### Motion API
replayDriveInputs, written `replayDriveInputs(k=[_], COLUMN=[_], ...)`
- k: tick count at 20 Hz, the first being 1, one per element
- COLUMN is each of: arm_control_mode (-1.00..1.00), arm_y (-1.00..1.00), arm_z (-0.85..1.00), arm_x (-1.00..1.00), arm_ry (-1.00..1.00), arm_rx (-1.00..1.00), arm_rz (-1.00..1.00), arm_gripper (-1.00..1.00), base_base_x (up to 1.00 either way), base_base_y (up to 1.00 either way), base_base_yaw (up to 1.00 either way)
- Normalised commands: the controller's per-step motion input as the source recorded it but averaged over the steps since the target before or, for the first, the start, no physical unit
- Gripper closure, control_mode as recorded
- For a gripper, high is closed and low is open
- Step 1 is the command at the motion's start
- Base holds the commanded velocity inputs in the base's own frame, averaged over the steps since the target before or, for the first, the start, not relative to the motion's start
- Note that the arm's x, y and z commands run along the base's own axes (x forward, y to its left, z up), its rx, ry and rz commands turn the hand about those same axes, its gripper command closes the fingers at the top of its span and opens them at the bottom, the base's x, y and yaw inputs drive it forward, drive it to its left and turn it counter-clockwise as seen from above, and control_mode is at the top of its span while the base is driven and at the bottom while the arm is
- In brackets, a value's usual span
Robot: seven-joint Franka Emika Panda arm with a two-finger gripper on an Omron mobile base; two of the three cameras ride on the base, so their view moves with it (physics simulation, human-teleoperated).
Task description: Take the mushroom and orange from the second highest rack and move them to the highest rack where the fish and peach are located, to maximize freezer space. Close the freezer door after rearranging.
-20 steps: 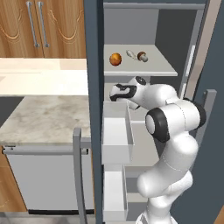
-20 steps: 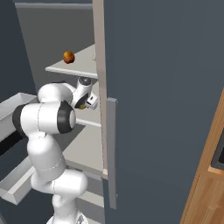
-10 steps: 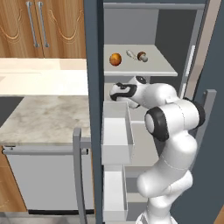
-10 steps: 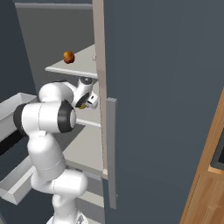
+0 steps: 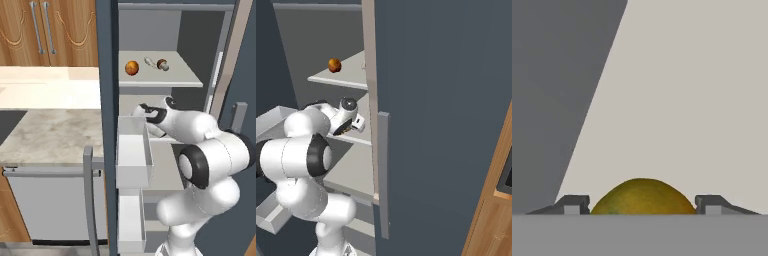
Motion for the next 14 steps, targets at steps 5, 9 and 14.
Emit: replayDriveInputs(k=[5,9,14], arm_control_mode=[-1.0,-1.0,-1.0], arm_y=[-0.24,-0.26,-0.15], arm_z=[0.79,0.9,0.99], arm_x=[-0.67,-0.62,-0.57], arm_ry=[0.0,0.0,0.0], arm_rx=[0.0,0.0,0.0], arm_rz=[-0.12,-0.17,-0.19], arm_gripper=[1.0,1.0,1.0], base_base_x=[0.0,0.0,0.0], base_base_y=[0.0,0.0,0.0], base_base_yaw=[0.0,0.0,0.0])
